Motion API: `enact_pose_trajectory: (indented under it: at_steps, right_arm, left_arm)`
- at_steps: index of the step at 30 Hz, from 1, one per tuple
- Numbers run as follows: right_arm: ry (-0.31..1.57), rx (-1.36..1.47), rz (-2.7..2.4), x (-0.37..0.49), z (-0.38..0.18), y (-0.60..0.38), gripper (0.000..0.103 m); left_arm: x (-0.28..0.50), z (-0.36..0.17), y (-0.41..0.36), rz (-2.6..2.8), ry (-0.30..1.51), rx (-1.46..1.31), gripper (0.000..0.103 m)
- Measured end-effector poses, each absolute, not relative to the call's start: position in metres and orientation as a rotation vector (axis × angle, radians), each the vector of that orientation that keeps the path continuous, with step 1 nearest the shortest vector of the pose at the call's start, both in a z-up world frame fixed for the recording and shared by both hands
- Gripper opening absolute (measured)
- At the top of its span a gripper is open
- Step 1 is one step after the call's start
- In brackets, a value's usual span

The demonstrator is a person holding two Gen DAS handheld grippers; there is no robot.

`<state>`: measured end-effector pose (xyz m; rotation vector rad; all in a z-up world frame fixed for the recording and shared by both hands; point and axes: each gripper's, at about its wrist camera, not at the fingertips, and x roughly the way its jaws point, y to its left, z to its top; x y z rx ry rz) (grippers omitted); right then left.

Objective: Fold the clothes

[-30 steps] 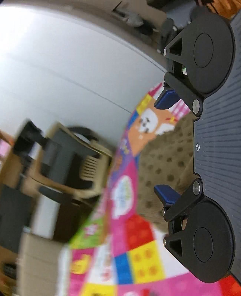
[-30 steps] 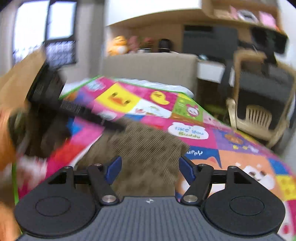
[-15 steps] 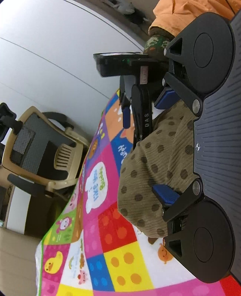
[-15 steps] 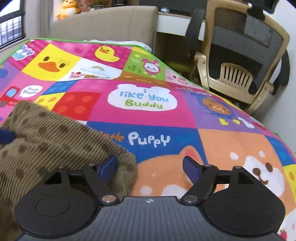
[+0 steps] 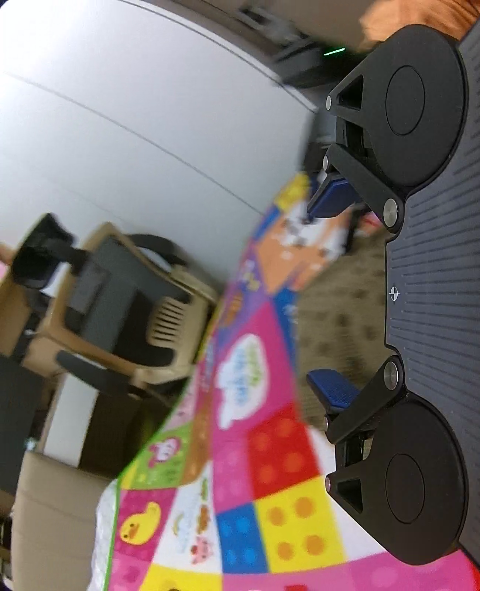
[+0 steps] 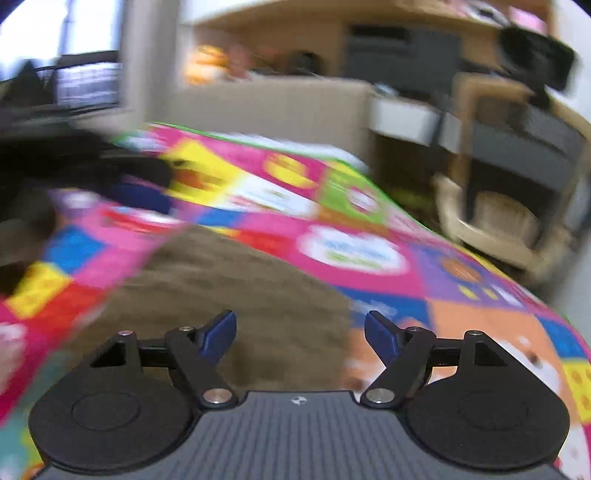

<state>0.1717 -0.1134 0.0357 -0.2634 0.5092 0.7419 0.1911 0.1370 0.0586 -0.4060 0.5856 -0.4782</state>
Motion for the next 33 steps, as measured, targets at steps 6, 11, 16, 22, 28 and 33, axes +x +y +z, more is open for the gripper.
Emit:
enact_pose_trajectory:
  at_steps: [6, 11, 16, 22, 28, 33]
  right_arm:
    - [0.562, -0.407, 0.929, 0.132, 0.011, -0.059, 0.073]
    - [0.628, -0.429, 0.954, 0.131, -0.002, -0.049, 0.074]
    - [0.582, -0.374, 0.908, 0.137, 0.024, -0.088, 0.075]
    - [0.514, -0.290, 0.698, 0.166, 0.046, -0.141, 0.076]
    - [0.613, -0.385, 0.583, 0.203, 0.000, -0.126, 0.078]
    - [0.530, -0.479, 0.537, 0.186, 0.008, -0.134, 0.079]
  left_arm:
    - [0.242, 0.019, 0.158, -0.427, 0.750, -0.536, 0.084]
    - [0.257, -0.004, 0.164, -0.391, 0.790, -0.568, 0.084]
    - [0.239, 0.017, 0.176, -0.399, 0.724, -0.574, 0.087]
    - [0.176, 0.044, 0.175, -0.390, 0.629, -0.413, 0.093]
    - [0.168, 0.008, 0.137, -0.337, 0.799, -0.235, 0.092]
    - [0.153, 0.006, 0.125, -0.346, 0.809, -0.204, 0.091]
